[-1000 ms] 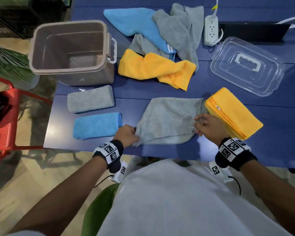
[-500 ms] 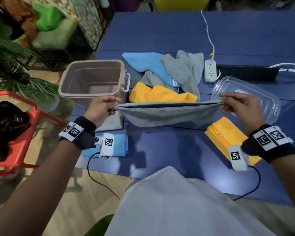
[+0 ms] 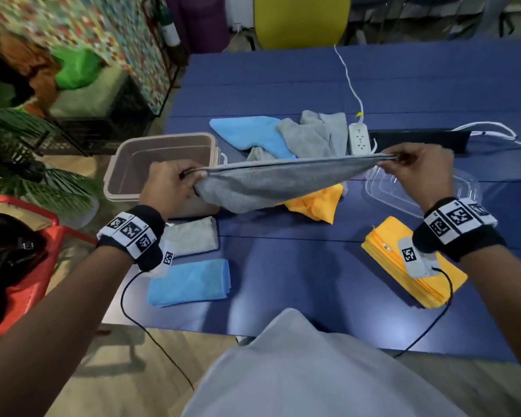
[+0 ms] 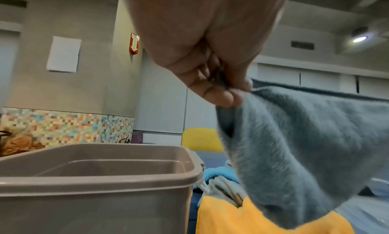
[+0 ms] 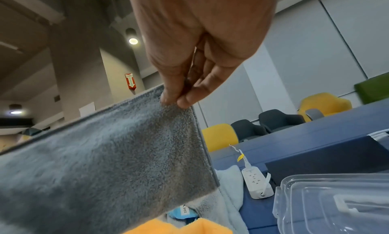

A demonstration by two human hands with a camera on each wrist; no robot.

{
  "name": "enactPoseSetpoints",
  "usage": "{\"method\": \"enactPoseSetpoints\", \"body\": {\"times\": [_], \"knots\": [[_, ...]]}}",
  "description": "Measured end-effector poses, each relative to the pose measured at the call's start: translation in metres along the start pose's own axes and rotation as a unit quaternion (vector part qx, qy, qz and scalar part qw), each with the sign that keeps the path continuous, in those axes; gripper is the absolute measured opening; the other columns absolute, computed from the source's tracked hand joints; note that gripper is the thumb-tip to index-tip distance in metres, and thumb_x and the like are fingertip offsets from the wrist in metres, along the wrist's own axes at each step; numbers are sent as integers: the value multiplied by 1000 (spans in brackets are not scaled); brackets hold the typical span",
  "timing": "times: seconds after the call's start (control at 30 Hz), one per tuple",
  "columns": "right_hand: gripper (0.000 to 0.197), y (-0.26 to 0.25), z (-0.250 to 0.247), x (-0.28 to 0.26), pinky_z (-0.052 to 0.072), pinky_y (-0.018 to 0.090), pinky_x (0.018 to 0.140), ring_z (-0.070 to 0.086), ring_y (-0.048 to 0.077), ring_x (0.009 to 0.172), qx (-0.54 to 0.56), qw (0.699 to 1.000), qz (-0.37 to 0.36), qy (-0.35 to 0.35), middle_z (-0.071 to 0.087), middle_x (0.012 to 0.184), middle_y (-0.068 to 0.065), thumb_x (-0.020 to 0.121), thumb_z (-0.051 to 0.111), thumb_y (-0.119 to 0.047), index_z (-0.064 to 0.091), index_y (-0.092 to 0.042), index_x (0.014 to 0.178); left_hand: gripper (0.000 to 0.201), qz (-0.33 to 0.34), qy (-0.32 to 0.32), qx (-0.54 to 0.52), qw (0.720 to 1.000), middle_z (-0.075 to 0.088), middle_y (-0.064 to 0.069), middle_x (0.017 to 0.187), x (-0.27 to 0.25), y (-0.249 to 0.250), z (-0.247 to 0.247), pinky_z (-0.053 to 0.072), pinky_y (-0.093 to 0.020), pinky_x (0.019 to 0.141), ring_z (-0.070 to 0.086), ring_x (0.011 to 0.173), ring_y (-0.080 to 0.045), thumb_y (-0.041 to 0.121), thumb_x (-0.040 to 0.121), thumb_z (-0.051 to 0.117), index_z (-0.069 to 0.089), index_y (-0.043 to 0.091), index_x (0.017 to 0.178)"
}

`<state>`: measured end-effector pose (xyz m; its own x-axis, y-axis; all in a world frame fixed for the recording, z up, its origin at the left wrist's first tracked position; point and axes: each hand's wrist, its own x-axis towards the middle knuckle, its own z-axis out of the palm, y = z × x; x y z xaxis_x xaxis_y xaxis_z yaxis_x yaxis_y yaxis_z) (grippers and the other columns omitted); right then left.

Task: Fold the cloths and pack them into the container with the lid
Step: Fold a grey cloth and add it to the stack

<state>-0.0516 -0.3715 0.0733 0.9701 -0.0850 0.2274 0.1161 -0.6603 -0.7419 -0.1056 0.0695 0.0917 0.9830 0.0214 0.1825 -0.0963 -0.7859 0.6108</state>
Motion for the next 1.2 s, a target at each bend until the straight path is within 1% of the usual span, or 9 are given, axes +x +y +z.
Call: {"method": "enactPoseSetpoints", "body": {"times": [0.1, 0.33, 0.47, 0.6, 0.67, 0.73, 0.77, 0.93, 1.2], "knots": [[23, -7, 2, 1, 38, 18, 74, 55, 8, 75, -61, 997, -38, 41, 63, 93, 10, 80, 76, -25, 74, -10, 97, 12, 57, -70, 43, 995, 69, -6, 87, -3, -5, 4, 52, -38, 76, 64, 82, -25, 27, 91, 63, 61, 21, 101], [24, -12, 4, -1, 46, 30, 82, 65, 30, 92, -108, 994, -14, -4, 70, 97, 16, 84, 72, -23, 73, -2, 93, 4, 160, -187, 210, 946, 62, -3, 85, -5, -20, 3, 49, -40, 69, 60, 79, -27, 27, 96, 53, 52, 24, 98], [23, -27, 7, -4, 41, 23, 74, 65, 26, 85, -62, 998, -12, 22, 72, 95, 16, 85, 71, -21, 73, -1, 96, 13, 50, -10, 33, 998, 60, -4, 88, 0, -18, -2, 46, -38, 76, 55, 83, -22, 20, 97, 54, 66, 16, 98], [14, -44, 7, -17, 46, 22, 77, 61, 21, 87, -29, 963, -168, 211, 69, 94, 12, 89, 63, -13, 73, -4, 94, 15, 84, 248, 20, 965, 66, -7, 101, 4, -14, -7, 42, -34, 87, 55, 97, -24, 15, 93, 58, 72, 9, 97], [13, -32, 20, -30, 45, 28, 77, 61, 26, 88, -94, 971, -182, 127, 68, 91, 11, 87, 62, -11, 73, -6, 86, 20, 164, 94, 136, 973, 68, -4, 100, -13, -23, 18, 45, -36, 82, 60, 95, -27, 13, 90, 54, 73, 16, 93], [10, -2, 38, -46, 48, 33, 76, 63, 34, 87, -225, 960, -82, -146, 68, 88, 12, 84, 66, -15, 73, -10, 81, 24, 177, -240, 267, 916, 69, -5, 97, -43, -49, 52, 48, -39, 75, 62, 93, -33, 14, 87, 49, 72, 20, 94], [8, 13, 43, -53, 51, 38, 76, 64, 36, 86, -258, 940, -45, -218, 68, 86, 13, 83, 69, -16, 73, -11, 79, 23, 160, -305, 286, 894, 68, -5, 96, -54, -60, 58, 49, -39, 73, 61, 93, -34, 17, 86, 49, 71, 19, 92], [10, 33, 34, -70, 42, 30, 69, 61, 29, 77, -176, 974, -13, -145, 67, 79, 11, 81, 74, -14, 71, -5, 77, 16, 50, -132, 94, 985, 72, -9, 90, -39, -72, 40, 50, -37, 75, 65, 85, -29, 14, 92, 59, 73, 7, 92], [19, 25, 18, -58, 39, 26, 74, 58, 21, 79, -109, 989, 30, -91, 70, 89, 16, 87, 69, -20, 72, -2, 95, 7, -16, -102, -21, 994, 71, 1, 88, -16, -55, 30, 55, -35, 79, 67, 84, -19, 19, 91, 63, 65, 23, 97]]}}
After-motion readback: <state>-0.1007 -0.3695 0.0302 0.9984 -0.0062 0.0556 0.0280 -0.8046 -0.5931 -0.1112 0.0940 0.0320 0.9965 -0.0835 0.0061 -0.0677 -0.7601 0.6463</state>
